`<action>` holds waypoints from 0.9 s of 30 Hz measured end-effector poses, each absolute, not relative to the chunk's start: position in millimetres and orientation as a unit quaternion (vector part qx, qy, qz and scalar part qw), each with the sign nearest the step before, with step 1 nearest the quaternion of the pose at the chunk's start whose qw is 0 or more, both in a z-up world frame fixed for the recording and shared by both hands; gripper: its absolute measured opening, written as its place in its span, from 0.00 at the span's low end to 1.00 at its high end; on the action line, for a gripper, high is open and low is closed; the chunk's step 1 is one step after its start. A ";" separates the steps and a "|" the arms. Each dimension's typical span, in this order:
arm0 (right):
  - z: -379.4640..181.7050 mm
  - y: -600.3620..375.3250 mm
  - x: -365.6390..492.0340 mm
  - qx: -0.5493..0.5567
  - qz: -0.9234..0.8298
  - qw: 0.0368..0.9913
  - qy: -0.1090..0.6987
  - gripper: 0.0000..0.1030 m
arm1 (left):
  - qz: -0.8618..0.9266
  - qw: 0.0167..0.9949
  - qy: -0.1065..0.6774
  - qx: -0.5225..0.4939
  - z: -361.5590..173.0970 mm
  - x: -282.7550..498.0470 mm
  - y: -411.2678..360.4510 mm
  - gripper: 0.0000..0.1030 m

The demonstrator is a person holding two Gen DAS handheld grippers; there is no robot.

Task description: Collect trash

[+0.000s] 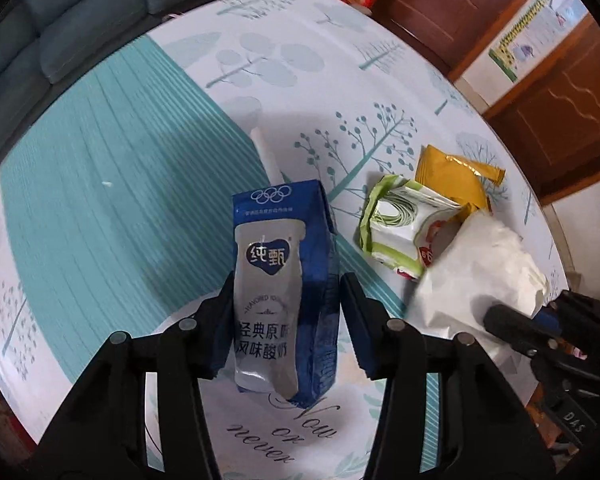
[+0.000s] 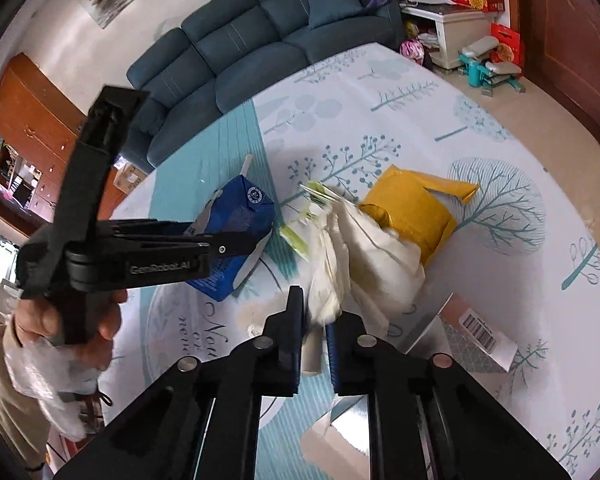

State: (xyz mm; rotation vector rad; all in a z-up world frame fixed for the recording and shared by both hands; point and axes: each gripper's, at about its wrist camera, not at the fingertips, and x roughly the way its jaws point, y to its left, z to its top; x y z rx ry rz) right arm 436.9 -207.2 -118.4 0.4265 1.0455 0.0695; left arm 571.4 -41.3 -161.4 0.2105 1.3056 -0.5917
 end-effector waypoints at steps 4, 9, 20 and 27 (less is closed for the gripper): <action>-100.8 -204.4 420.5 0.204 0.041 0.851 0.481 0.05 | -0.267 0.759 0.590 0.073 -144.8 553.4 -27.3 0.22; -75.7 -193.5 391.0 0.192 0.055 0.859 0.471 0.01 | -0.276 0.771 0.571 0.068 -115.0 518.9 -15.2 0.22; -42.0 -176.4 340.0 0.207 0.060 0.864 0.456 0.01 | -0.302 0.787 0.535 0.054 -47.9 436.7 12.7 0.22; -55.6 -185.3 362.6 0.217 0.036 0.854 0.471 0.35 | -0.324 0.791 0.515 0.063 -26.5 403.7 26.6 0.22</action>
